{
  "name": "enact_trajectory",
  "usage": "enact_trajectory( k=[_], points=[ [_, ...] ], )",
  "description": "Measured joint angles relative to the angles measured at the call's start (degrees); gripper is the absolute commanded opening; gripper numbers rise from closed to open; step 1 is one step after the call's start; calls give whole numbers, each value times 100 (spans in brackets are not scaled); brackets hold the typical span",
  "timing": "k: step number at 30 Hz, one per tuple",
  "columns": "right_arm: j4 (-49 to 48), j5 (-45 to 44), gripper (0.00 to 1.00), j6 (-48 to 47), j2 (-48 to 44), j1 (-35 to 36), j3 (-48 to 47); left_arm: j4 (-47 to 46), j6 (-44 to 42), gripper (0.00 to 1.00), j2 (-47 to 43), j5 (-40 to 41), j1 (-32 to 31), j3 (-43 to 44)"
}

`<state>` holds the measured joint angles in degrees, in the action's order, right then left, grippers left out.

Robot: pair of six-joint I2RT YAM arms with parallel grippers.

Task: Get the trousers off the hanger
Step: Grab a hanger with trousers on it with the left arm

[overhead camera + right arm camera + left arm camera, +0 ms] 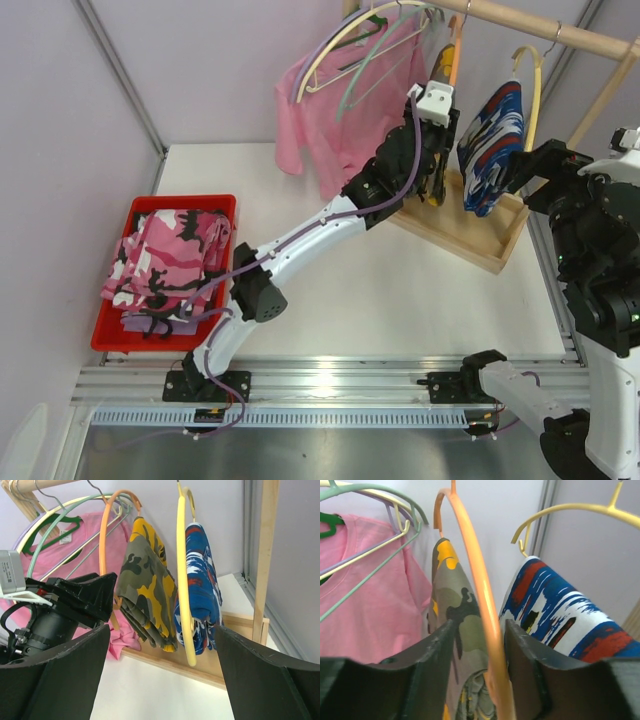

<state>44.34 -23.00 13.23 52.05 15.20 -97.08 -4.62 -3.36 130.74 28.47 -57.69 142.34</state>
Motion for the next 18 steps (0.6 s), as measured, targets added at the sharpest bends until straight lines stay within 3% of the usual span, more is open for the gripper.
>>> enact_trajectory(
  k=[1,9,15,18],
  points=[
    [-2,-24,92,0,0,20,4,28,15,44,2,-4,22,0],
    [4,-94,93,-24,118,87,131,216,90,39,2,-35,271,-2],
    [2,-105,93,-26,184,87,162,387,175,45,2,-367,487,-2],
    [2,-105,93,-26,201,87,162,420,173,35,2,-540,557,-2]
  ],
)
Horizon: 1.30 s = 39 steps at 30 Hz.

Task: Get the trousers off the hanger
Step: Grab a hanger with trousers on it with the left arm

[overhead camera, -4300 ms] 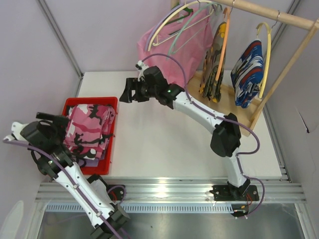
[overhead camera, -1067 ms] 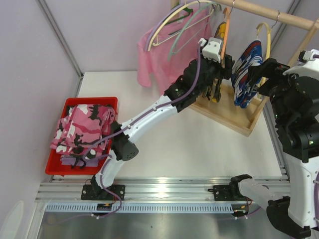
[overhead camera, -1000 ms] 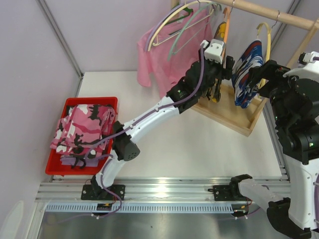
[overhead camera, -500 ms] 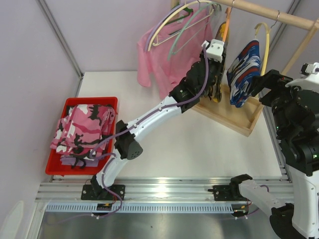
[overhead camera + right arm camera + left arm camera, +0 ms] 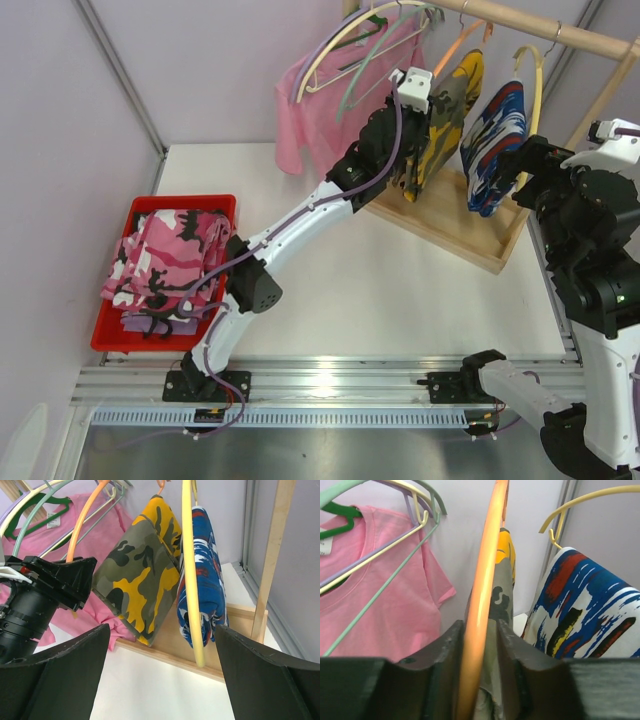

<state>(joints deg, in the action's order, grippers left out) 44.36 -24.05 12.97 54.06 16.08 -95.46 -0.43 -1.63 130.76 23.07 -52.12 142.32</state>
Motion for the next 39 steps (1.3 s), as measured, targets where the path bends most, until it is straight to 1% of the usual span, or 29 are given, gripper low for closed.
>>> enact_trajectory(
  k=[3,5,8,10,11,12,17,25,32,39],
  points=[
    [0,0,93,-2,2,0,0,-7,-24,26,0,-173,50,0],
    [-2,-2,93,-2,2,0,0,-13,-13,25,0,-339,101,0],
    [-4,-2,93,-11,4,0,4,-37,-22,19,0,-551,129,0],
    [-9,-2,93,-17,2,0,22,-39,-48,7,0,-660,142,0],
    [-9,-2,93,-20,2,0,31,-39,-68,3,0,-710,146,0],
    [-11,-2,93,-20,4,0,42,-63,-66,0,0,-750,151,-17],
    [-15,-9,93,-59,4,0,96,-439,-33,0,-57,-925,197,-326],
    [-52,-7,93,-66,39,0,96,-459,236,0,-175,-1152,308,-435],
    [-55,-13,93,-63,131,-7,96,-240,341,0,-306,-1338,354,-457],
    [-234,92,93,9,267,-37,96,11,308,0,-446,-1342,356,-452]
  ],
)
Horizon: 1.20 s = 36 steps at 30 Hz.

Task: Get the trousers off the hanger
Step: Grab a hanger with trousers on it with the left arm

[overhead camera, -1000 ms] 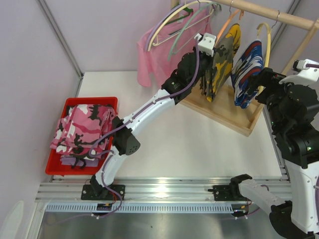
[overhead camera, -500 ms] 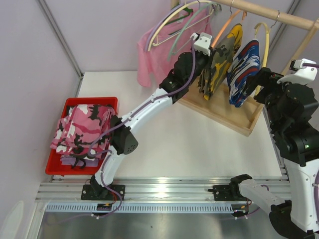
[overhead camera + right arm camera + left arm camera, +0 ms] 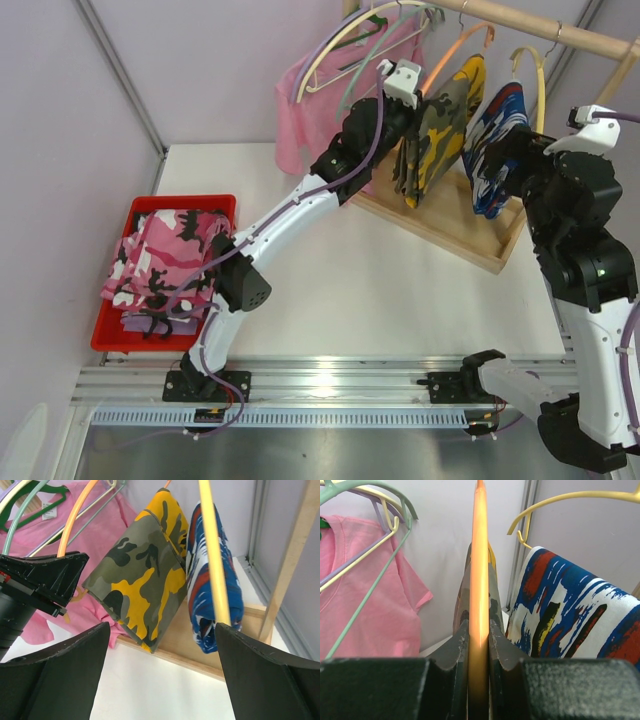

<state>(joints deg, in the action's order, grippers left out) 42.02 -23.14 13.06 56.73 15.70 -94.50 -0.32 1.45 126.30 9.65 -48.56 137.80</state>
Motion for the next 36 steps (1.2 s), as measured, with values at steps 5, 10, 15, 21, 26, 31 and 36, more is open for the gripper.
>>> enact_trajectory(
  k=[5,10,15,21,26,31,36],
  points=[
    [-92,166,93,87,125,-35,0,76,-44,0,-20,7,2,79],
    [-125,262,93,173,133,-57,0,26,-46,0,-42,57,7,151],
    [-125,284,93,238,103,-74,0,-2,-46,0,-79,63,50,225],
    [-129,369,93,326,46,-85,0,258,-42,0,-568,-22,96,-52],
    [-197,850,91,455,39,-94,-28,431,-31,0,-1910,-101,90,-1550],
    [-437,1838,89,859,345,-33,-409,623,-46,0,-3226,-50,-68,-2577],
    [-1021,2695,88,1375,651,341,-431,603,-42,0,-4564,199,-382,-3755]
  ],
)
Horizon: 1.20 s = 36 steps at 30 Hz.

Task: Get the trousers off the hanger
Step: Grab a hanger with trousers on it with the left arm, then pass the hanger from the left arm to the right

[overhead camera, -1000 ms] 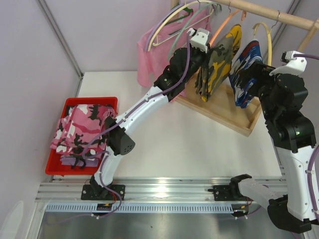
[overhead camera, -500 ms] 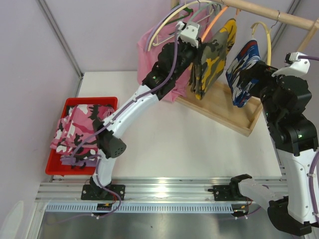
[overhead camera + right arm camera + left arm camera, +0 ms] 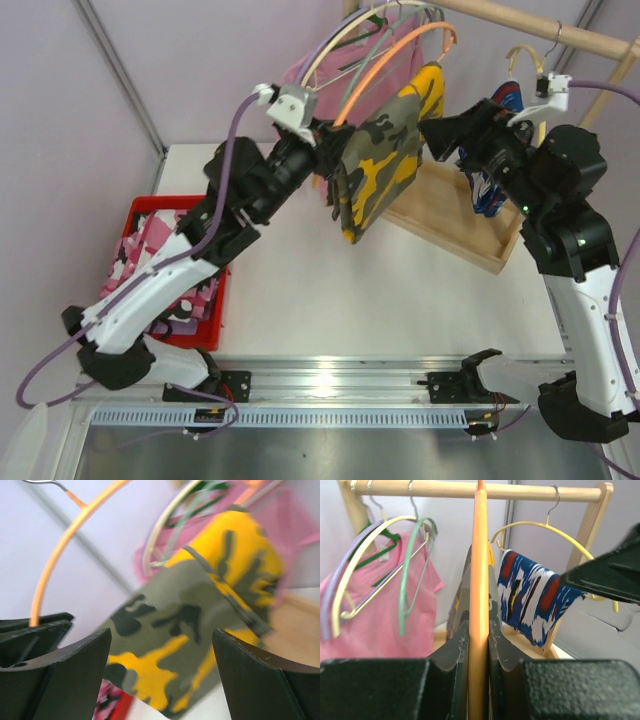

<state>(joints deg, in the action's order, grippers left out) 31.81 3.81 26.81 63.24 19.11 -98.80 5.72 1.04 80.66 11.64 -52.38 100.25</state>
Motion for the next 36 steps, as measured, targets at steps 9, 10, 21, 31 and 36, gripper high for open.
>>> enact_trajectory(
  k=[9,10,21,31,36],
  points=[
    [-1198,184,88,590,437,1943,310,264,175,0,-1668,581,-63,-1720],
    [-1360,138,88,634,446,2124,385,356,203,0,-1803,619,-66,-1869],
    [-2931,-813,87,1351,1270,3265,826,892,358,0,-3128,780,-98,-2959],
    [-3397,-1401,66,1580,2247,3521,518,1082,417,0,-3751,855,-118,-3377],
    [-3602,-1502,22,1751,2347,3508,518,990,417,0,-3853,778,-120,-3630]
  ],
)
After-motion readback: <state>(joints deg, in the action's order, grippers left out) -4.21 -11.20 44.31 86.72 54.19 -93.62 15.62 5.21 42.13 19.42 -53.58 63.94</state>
